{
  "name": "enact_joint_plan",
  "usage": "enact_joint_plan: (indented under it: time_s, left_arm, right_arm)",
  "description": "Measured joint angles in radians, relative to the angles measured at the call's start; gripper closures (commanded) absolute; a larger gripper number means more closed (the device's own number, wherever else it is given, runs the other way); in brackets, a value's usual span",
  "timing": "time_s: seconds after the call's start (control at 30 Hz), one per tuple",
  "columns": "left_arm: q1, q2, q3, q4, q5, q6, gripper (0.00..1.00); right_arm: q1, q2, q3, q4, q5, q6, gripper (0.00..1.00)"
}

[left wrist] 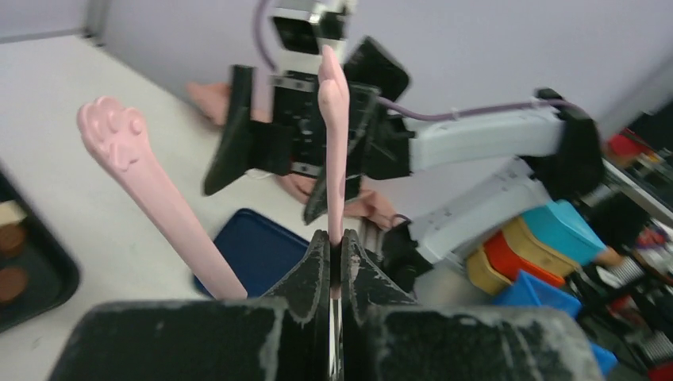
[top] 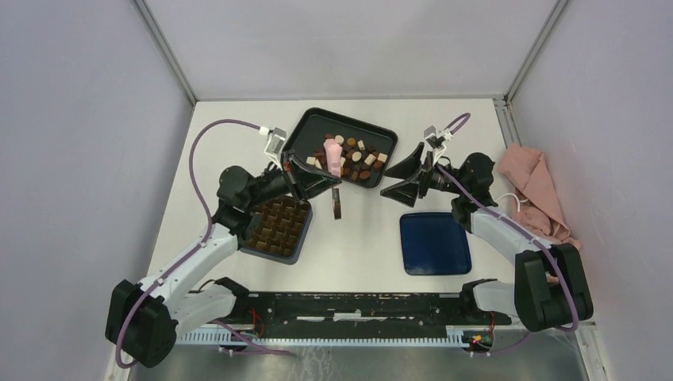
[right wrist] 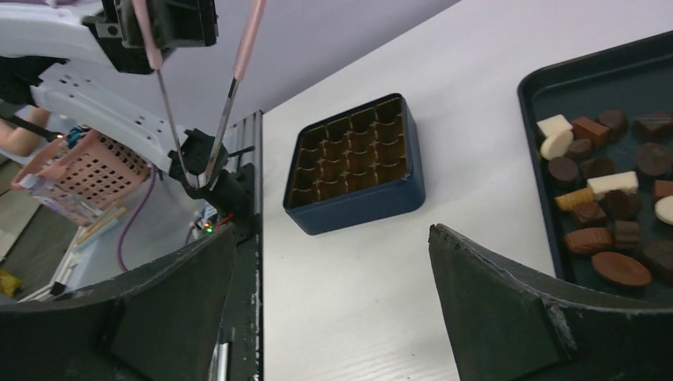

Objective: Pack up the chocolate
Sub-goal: Pick up the clamp at the center of the board.

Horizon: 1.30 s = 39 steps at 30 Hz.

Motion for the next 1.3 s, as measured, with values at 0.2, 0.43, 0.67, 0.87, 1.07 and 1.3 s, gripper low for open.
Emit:
enact_joint_plan:
  time_s: [0.2,0.43,0.67,0.87,1.07,1.3]
  left_arm:
    - [-0.090,0.097,-0.027,0.373,0.141,-0.103,0.98]
    - [-0.175,0.231,0.038,0.515,0.235,-0.112,0.98]
    - [-0.213,0.256,0.077,0.486,0.252,-0.055,0.98]
    - [-0.245,0.262,0.100,0.410,0.246,0.016,0.98]
    - [-0.283,0.269,0.111,0.310,0.211,0.099,0.98]
    - [-0.320,0.269,0.117,0.198,0.143,0.196,0.98]
  right_arm:
    - [0.038,-0.011,0.000,0.105,-0.008,0.173,0.07]
    - [0.047,-0.026,0.000,0.181,-0.010,0.324,0.08]
    - [0.078,-0.027,0.002,0.289,-0.018,0.457,0.14]
    - [0.101,-0.027,0.010,0.311,-0.013,0.495,0.25]
    - [0.122,-0.027,0.052,0.248,0.009,0.442,0.37]
    - [0.138,-0.027,0.077,0.154,0.045,0.357,0.73]
